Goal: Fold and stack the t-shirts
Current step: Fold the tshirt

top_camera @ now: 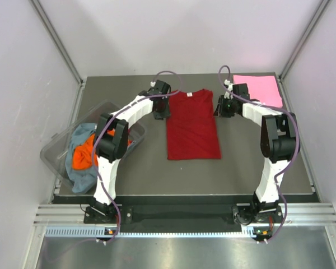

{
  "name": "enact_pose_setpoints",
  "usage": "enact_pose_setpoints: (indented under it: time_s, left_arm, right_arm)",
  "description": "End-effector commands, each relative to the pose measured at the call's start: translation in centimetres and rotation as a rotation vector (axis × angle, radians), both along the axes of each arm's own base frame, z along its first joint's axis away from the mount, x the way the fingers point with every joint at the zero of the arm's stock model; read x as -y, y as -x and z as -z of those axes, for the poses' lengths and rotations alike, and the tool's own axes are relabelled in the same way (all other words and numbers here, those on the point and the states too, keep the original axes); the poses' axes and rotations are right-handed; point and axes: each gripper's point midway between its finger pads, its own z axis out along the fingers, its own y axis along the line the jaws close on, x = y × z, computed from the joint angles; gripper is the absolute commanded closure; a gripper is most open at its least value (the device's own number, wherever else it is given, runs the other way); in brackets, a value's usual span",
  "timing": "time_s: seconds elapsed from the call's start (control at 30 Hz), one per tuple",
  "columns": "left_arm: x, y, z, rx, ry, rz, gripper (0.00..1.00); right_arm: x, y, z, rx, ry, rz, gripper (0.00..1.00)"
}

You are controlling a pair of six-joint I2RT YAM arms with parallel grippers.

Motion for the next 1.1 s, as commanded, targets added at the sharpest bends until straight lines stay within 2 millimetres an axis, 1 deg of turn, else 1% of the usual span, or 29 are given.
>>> enact_pose_setpoints:
  time_s: [0.0,0.03,0.07,0.1,0.13,0.17,0.2,0.23,0.27,0.3,0.33,0.4,0.43,0.47,0.5,0.53,0.57,0.6,0.63,0.67,0.7,0.73,0.77,0.8,0.83,0.9,0.97,1.0,1.07]
  left_arm:
    - [0.6,-1.7,-5.7,0.109,0.051,0.027,0.61]
    - [0.9,-1.7,-6.3,0.12,0.074,0.039,0.61]
    - [1.7,-1.0,-6.4,0.104,0.113,0.074,0.61]
    - [2.3,-0.6,-7.0,0.112,0.135,0.093,0.61]
    - [2.9,-0.6,-7.3,0.129,0.156,0.111,0.61]
    - [3.2,0.1,-6.7,0.113,0.169,0.132,0.61]
    - [3.8,0.6,-6.8,0.106,0.197,0.157,0.62]
    - [4.2,0.9,-6.6,0.101,0.215,0.169,0.62]
    - [4.4,1.2,-5.9,0.089,0.231,0.171,0.63]
    - [4.8,1.6,-5.7,0.078,0.256,0.188,0.63]
    - [5.0,1.7,-5.4,0.071,0.266,0.191,0.63]
    - [5.1,2.1,-4.0,0.046,0.272,0.188,0.64]
    - [5.1,2.1,-3.6,0.036,0.274,0.189,0.64]
    - [5.2,2.1,-3.4,0.033,0.274,0.189,0.64]
    - [5.2,2.0,-2.7,0.022,0.27,0.185,0.64]
    - [5.0,1.7,-2.4,0.029,0.256,0.176,0.65]
    - [4.8,1.5,-2.0,0.029,0.243,0.166,0.65]
    - [4.3,1.5,-1.0,0.009,0.215,0.147,0.65]
    - [3.3,0.8,-0.6,0.028,0.159,0.105,0.65]
    - [2.7,0.7,-0.1,0.021,0.133,0.075,0.65]
    - [1.8,0.6,0.9,0.003,0.098,0.036,0.64]
    - [1.0,0.8,1.6,-0.023,0.076,0.004,0.64]
    - [0.0,0.7,2.3,-0.03,0.049,-0.044,0.64]
    - [-0.5,0.7,2.8,-0.041,0.046,-0.063,0.64]
    - [-0.8,0.9,3.4,-0.05,0.041,-0.073,0.64]
    - [-0.8,0.9,3.9,-0.06,0.043,-0.072,0.65]
    - [-0.6,0.8,3.8,-0.062,0.05,-0.066,0.65]
    - [-0.3,0.8,3.7,-0.066,0.063,-0.056,0.65]
    - [0.8,0.6,2.2,-0.052,0.105,-0.019,0.64]
  right_arm:
    - [1.5,-2.3,-4.4,0.098,0.02,0.054,0.7]
    - [1.8,-2.4,-5.5,0.115,0.028,0.071,0.67]
    - [1.8,-1.9,-5.8,0.106,0.03,0.074,0.64]
    - [1.7,-1.7,-6.3,0.108,0.025,0.079,0.64]
    - [1.7,-1.4,-7.2,0.119,0.018,0.075,0.64]
    - [1.4,-1.0,-7.4,0.109,0.008,0.067,0.66]
    - [1.1,-0.6,-7.7,0.099,-0.007,0.064,0.69]
    - [0.4,-0.1,-8.2,0.095,-0.031,0.041,0.71]
    - [0.0,0.4,-8.2,0.082,-0.046,0.026,0.74]
    - [-0.6,0.8,-8.3,0.069,-0.07,0.019,0.75]
    - [-1.7,1.6,-8.2,0.053,-0.102,-0.016,0.75]
    - [-3.1,2.4,-7.9,0.032,-0.137,-0.047,0.76]
    - [-4.3,3.1,-7.3,0.014,-0.151,-0.079,0.76]
    - [-4.9,3.4,-7.0,0.007,-0.152,-0.091,0.77]
    - [-5.4,3.6,-6.5,-0.002,-0.149,-0.105,0.77]
    - [-6.3,3.9,-5.6,-0.024,-0.144,-0.127,0.77]
    - [-6.6,4.0,-5.0,-0.036,-0.137,-0.134,0.78]
    - [-6.7,4.0,-3.8,-0.059,-0.127,-0.132,0.78]
    - [-6.6,4.0,-3.1,-0.072,-0.119,-0.126,0.79]
    - [-6.4,3.9,-2.3,-0.082,-0.104,-0.116,0.8]
    - [-5.9,3.8,-1.4,-0.097,-0.082,-0.099,0.82]
    - [-5.0,3.7,0.1,-0.122,-0.052,-0.073,0.82]
    - [-4.7,3.6,0.7,-0.126,-0.042,-0.066,0.83]
    - [-4.2,3.8,1.7,-0.144,-0.031,-0.055,0.83]
    - [-3.5,3.5,2.1,-0.141,-0.015,-0.038,0.83]
    - [-2.9,3.5,2.5,-0.144,0.004,-0.031,0.81]
    - [-2.4,3.2,2.3,-0.138,0.03,-0.021,0.79]
    - [-2.3,3.0,1.8,-0.125,0.03,-0.022,0.79]
    - [-2.4,2.9,0.3,-0.109,0.023,-0.02,0.78]
